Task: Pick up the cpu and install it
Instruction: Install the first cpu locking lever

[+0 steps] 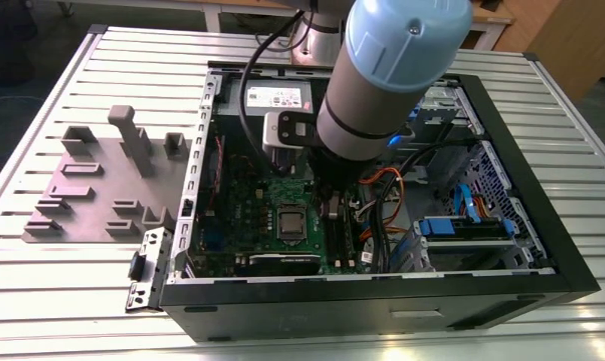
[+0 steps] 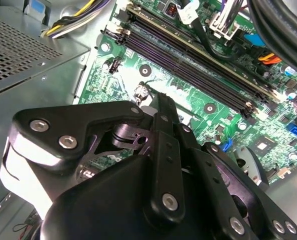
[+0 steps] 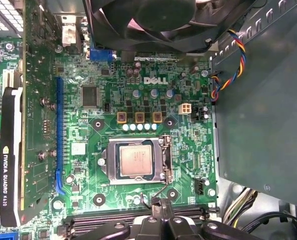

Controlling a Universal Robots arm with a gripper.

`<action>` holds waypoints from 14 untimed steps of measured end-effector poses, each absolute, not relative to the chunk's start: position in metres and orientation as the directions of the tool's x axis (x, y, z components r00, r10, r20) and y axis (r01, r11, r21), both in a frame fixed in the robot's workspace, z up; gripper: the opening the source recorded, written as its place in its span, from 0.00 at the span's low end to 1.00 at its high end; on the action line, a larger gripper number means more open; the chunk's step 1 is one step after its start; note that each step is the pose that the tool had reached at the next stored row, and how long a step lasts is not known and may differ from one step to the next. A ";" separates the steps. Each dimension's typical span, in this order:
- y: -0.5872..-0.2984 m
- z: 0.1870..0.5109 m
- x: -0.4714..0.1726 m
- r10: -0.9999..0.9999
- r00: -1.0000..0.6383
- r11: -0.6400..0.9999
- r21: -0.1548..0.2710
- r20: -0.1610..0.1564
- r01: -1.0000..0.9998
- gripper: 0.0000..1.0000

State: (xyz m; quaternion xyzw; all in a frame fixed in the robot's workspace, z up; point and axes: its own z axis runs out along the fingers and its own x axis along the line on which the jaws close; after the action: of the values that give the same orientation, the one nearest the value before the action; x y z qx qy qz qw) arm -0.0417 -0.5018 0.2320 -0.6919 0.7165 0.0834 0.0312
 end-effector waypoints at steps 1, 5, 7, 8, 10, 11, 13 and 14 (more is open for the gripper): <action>-0.502 0.231 -0.042 -0.986 -0.041 0.029 0.076 -0.160 -0.997 0.11; -0.503 0.230 -0.042 -0.986 -0.039 0.027 0.076 -0.160 -0.997 0.11; -0.504 0.228 -0.042 -0.986 -0.039 0.027 0.076 -0.160 -0.997 0.11; -0.504 0.227 -0.042 -0.986 -0.038 0.026 0.076 -0.160 -0.997 0.11; -0.505 0.225 -0.042 -0.986 -0.037 0.025 0.076 -0.160 -0.997 0.11; -0.505 0.225 -0.042 -0.987 -0.037 0.025 0.076 -0.159 -0.997 0.11; -0.506 0.224 -0.042 -0.987 -0.035 0.023 0.076 -0.159 -0.997 0.11; -0.507 0.224 -0.042 -0.987 -0.035 0.023 0.076 -0.159 -0.997 0.11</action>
State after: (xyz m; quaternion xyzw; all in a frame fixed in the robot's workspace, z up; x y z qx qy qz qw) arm -0.0419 -0.5072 0.2242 -0.6941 0.7145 0.0827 0.0307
